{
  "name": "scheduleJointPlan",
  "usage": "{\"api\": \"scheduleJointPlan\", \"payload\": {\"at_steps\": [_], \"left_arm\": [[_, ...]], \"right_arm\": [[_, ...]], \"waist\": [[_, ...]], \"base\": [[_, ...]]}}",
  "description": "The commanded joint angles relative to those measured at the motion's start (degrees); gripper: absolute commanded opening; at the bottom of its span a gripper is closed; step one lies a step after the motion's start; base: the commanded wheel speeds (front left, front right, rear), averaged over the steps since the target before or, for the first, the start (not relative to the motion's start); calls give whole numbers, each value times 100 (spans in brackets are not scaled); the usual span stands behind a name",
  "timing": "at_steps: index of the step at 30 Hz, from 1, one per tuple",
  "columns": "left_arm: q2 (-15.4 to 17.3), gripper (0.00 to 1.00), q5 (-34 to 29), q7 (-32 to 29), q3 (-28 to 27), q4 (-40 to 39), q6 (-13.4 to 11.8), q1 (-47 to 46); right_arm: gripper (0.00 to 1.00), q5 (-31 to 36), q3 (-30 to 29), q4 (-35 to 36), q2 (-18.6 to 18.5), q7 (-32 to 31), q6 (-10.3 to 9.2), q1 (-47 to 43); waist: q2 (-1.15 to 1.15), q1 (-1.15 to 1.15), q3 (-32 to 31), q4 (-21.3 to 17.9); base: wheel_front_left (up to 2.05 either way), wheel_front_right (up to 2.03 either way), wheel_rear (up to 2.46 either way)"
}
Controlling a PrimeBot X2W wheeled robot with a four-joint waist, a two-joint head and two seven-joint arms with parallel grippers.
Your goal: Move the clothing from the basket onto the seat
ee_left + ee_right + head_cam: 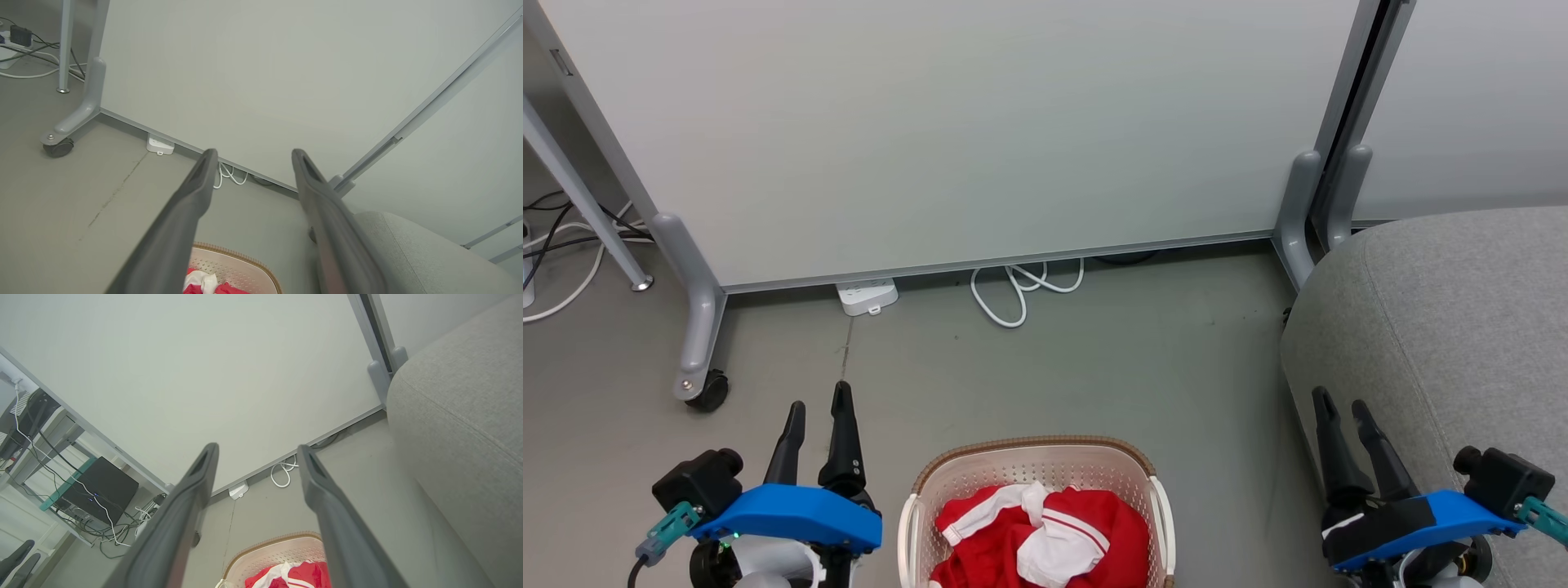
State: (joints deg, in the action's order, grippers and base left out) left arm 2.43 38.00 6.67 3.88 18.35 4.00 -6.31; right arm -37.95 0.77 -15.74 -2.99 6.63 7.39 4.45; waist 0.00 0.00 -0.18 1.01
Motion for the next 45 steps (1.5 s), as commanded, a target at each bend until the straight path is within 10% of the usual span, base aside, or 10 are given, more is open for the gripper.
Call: {"api": "scheduleJointPlan", "payload": {"at_steps": [1, 45], "left_arm": [[46, 100, -238, 70, 30, -10, -10, -165], [52, 100, -2567, 664, 455, 485, -98, -260]], "right_arm": [[100, 231, 25, 28, -45, 72, 9, 138], [100, 2735, 184, -199, -41, 669, 14, 111]], "waist": [[0, 0, 0, 5], [0, 0, -68, 99]], "base": [[0, 0, 0], [0, 0, 0]]}}
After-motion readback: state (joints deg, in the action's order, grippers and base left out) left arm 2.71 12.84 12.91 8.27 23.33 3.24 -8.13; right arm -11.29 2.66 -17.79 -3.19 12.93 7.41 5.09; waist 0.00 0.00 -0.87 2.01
